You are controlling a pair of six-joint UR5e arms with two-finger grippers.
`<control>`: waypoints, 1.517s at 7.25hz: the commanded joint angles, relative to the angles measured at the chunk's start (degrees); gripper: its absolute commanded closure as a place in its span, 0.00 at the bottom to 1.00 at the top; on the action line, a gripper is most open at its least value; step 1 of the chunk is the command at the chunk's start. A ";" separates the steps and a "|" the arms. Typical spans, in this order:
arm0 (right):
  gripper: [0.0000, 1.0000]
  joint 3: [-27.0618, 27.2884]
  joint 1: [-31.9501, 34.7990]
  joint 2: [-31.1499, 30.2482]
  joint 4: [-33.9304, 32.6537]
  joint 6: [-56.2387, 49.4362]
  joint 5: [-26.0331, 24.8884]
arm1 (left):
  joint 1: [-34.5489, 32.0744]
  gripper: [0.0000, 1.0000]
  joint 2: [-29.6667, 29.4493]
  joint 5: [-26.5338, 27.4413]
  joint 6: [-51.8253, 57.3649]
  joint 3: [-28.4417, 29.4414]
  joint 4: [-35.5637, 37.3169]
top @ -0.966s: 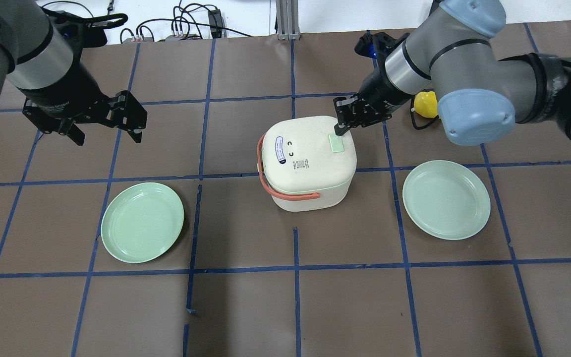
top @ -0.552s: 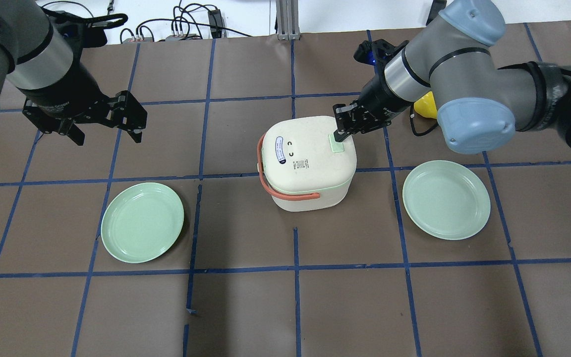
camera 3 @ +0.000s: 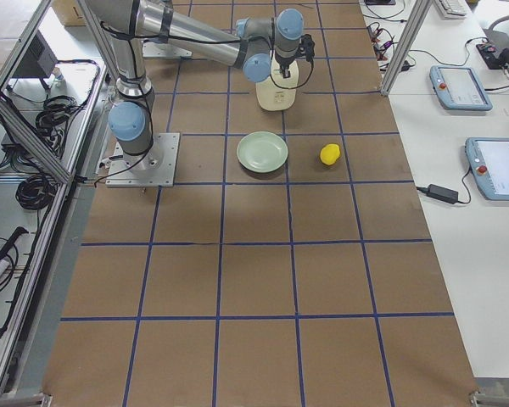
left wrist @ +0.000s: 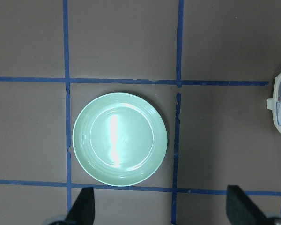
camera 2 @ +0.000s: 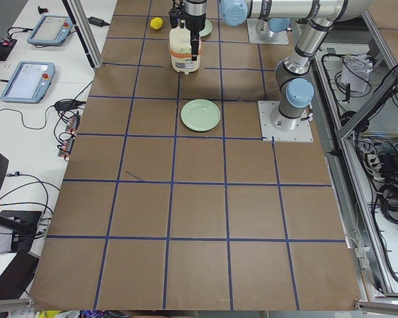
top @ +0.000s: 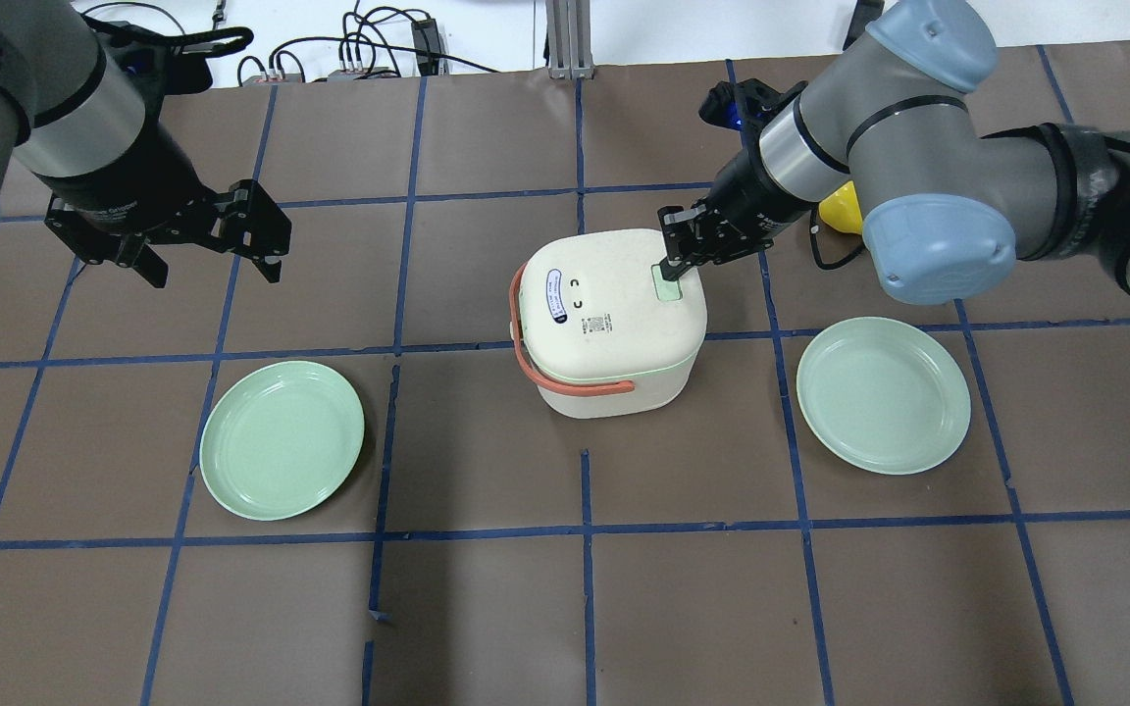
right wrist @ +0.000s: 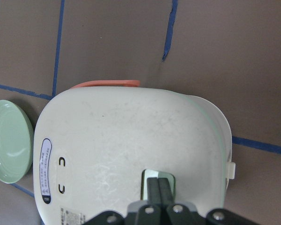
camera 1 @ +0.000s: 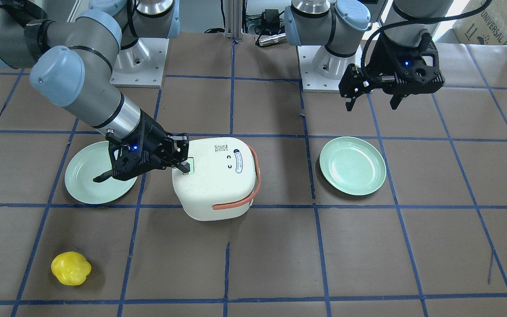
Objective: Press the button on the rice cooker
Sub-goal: 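Lift the right gripper away as the rice cooker lid pops open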
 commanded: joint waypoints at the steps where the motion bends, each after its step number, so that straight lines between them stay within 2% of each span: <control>1: 0.93 -0.47 0.00 0.05 -0.03 0.00 -0.17 | 0.00 0.00 0.05 0.00 0.06 0.02 0.04; 2: 0.93 -0.47 0.00 0.04 0.05 0.09 -0.26 | 0.00 0.00 0.05 0.00 -0.02 0.02 -0.05; 3: 0.83 -0.56 0.00 -0.56 0.75 0.87 -0.69 | 0.00 0.00 0.05 0.00 0.06 0.02 0.04; 4: 0.28 -0.65 0.00 -1.79 0.85 0.88 -4.44 | 0.00 0.00 0.05 0.00 -0.02 0.02 -0.05; 5: 0.01 -0.82 0.08 -5.28 2.41 0.96 -7.70 | 0.00 0.00 0.05 0.00 -0.02 0.02 -0.05; 6: 0.00 -2.82 0.00 -9.06 8.43 1.05 -10.86 | 0.00 0.00 0.05 0.00 -0.02 0.02 0.04; 7: 0.00 -7.02 -0.35 -10.23 13.19 1.14 -12.11 | 0.00 0.00 0.05 0.00 -0.02 -0.06 0.04; 9: 0.00 -14.15 -1.40 -10.41 18.58 4.46 -16.93 | 0.00 0.00 0.05 0.00 -0.02 0.02 0.04; 10: 0.00 -16.18 -2.54 -10.50 22.69 5.44 -17.48 | 0.00 0.00 0.05 0.00 0.06 0.02 0.04; 11: 0.00 -16.12 -3.94 -10.50 22.99 5.45 -17.49 | 0.00 0.00 -0.04 0.00 -0.02 0.02 -0.05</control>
